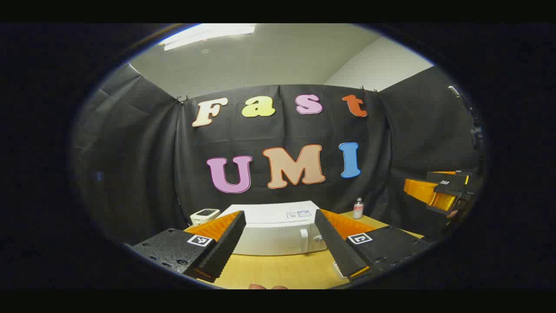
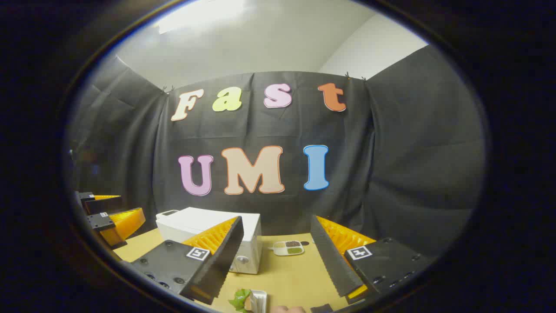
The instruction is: Open the microwave oven with the left hand, put the food in, and close the microwave oven.
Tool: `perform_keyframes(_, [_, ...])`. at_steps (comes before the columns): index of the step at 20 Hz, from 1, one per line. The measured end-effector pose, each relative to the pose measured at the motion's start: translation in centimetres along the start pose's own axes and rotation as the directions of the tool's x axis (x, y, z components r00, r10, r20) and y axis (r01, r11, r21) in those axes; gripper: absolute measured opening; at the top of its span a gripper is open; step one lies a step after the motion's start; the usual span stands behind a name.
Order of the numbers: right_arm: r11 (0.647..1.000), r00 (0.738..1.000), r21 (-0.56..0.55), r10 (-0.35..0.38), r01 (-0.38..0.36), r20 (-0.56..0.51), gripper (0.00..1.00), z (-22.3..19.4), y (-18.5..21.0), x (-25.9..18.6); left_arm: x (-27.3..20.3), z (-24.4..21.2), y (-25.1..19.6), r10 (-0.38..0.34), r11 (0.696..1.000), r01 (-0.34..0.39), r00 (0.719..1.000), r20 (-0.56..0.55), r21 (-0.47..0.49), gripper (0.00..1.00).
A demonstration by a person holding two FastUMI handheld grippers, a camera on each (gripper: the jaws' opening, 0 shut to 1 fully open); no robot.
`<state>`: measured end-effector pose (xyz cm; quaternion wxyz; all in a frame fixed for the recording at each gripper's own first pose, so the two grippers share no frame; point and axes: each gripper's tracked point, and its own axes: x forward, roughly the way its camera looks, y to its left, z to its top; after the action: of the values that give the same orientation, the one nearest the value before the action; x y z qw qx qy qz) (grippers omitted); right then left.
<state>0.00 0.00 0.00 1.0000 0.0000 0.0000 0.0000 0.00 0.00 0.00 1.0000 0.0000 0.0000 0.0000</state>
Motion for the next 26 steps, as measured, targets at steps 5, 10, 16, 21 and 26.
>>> perform_keyframes(5, [0.999,1.0,-0.032,0.002,-0.001,0.024,0.96,0.2,-0.4,0.2,0.5,-0.3,-0.4,0.002,1.0,-0.002,1.0,-0.003,0.001,0.97])
perform_keyframes(10, [0.998,0.999,-0.059,0.007,-0.005,0.035,0.98,0.3,-0.3,0.7,1.0,-0.4,-0.7,0.001,1.0,-0.001,1.0,-0.002,0.002,0.97])
perform_keyframes(16, [0.998,0.999,-0.067,-0.002,0.005,0.04,0.98,0.0,-0.5,1.0,1.5,-1.0,-1.0,-0.008,1.0,0.008,1.0,-0.017,0.001,0.97])
perform_keyframes(21, [0.998,0.999,-0.063,0.001,0.001,0.042,0.98,-0.2,-0.3,1.5,1.7,-1.3,-0.7,-0.005,1.0,0.005,1.0,-0.023,0.009,0.97])
perform_keyframes(26, [0.997,0.999,-0.076,0.006,-0.003,0.045,0.98,-0.3,0.0,2.0,2.1,-1.3,-0.6,-0.004,1.0,0.005,1.0,-0.026,0.019,0.97])
